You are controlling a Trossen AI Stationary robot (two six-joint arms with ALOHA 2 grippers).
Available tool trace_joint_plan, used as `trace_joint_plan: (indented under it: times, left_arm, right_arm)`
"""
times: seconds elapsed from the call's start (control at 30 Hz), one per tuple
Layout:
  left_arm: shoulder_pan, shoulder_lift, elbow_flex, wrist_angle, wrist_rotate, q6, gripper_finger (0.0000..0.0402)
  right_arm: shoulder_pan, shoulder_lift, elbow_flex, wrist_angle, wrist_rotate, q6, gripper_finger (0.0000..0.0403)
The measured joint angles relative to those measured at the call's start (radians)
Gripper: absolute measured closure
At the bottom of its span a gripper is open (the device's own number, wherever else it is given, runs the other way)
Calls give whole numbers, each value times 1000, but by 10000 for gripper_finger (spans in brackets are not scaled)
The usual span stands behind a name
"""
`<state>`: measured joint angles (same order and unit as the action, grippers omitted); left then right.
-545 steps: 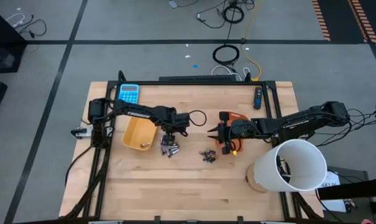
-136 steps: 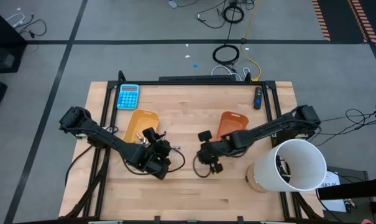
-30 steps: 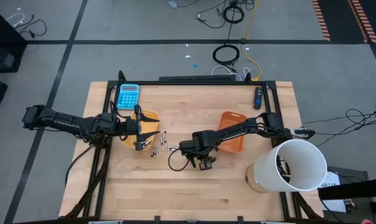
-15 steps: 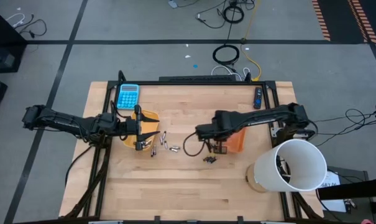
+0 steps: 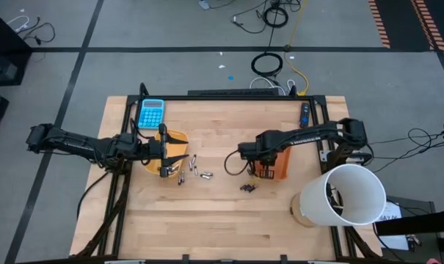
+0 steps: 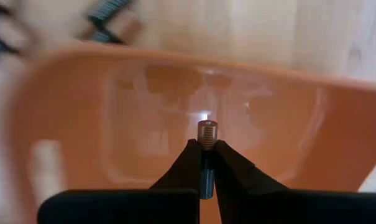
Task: Sort batteries
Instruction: Put the black battery into the orange bin
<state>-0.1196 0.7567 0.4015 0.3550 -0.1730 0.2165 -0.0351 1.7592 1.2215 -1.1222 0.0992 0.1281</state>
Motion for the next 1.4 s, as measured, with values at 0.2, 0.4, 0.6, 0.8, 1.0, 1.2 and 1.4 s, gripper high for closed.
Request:
trace_joint_plan:
  times: [0.2, 0.4, 0.6, 0.8, 1.0, 1.2, 1.4]
  left_arm:
    - [0, 0, 0, -3, 0, 6, 187]
    - [0, 0, 0, -8, 0, 6, 187]
    - [0, 0, 0, -10, -3, 21, 187]
    - [0, 0, 0, -10, -18, 30, 187]
    - [0, 0, 0, -9, -18, 32, 187]
    - [0, 0, 0, -8, -18, 32, 187]
    - [0, 0, 0, -8, -18, 32, 187]
  right_arm:
    - [-112, -1, -97, 58, -18, -94, 395]
    - [-173, -46, -195, 187, -58, -122, 396]
    - [-174, -91, -287, 257, -49, -102, 386]
    - [-174, -95, -331, 320, -47, -91, 344]
    - [-174, -119, -330, 335, -46, -77, 328]
    - [-173, -207, -295, 272, -44, -34, 326]
    - [-156, -252, -203, 96, 28, 20, 313]
